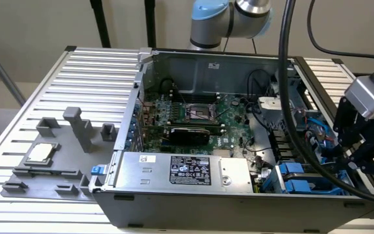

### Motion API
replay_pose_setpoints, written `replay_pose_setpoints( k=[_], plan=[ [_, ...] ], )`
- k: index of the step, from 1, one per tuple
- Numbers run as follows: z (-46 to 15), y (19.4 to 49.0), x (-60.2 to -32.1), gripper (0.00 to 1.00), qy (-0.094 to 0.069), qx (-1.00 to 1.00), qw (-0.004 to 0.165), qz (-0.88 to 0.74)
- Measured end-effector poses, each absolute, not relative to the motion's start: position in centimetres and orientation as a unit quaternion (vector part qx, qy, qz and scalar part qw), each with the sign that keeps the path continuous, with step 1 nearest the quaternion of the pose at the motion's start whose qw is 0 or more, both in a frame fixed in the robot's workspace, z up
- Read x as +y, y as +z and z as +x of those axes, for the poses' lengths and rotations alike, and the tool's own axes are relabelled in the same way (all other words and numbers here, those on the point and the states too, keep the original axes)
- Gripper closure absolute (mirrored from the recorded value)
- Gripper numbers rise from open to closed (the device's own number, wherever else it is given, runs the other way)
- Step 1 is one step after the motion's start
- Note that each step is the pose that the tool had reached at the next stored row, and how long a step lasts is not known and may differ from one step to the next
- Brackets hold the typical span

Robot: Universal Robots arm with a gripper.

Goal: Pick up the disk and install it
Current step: 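Insert the first disk wire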

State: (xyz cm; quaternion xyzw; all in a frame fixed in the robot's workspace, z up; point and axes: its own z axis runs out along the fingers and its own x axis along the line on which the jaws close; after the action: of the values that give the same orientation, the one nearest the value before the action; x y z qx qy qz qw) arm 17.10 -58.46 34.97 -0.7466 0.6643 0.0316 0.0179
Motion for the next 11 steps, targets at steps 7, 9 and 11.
replay_pose_setpoints(
  k=[7,9,11],
  plan=[
    [17.10,34.92,-58.46,1.00,0.028,0.655,0.025,-0.754],
    [17.08,34.92,-58.46,1.00,0.027,0.654,0.027,-0.756],
    [17.06,34.92,-58.47,1.00,0.026,0.652,0.028,-0.757]
  ],
)
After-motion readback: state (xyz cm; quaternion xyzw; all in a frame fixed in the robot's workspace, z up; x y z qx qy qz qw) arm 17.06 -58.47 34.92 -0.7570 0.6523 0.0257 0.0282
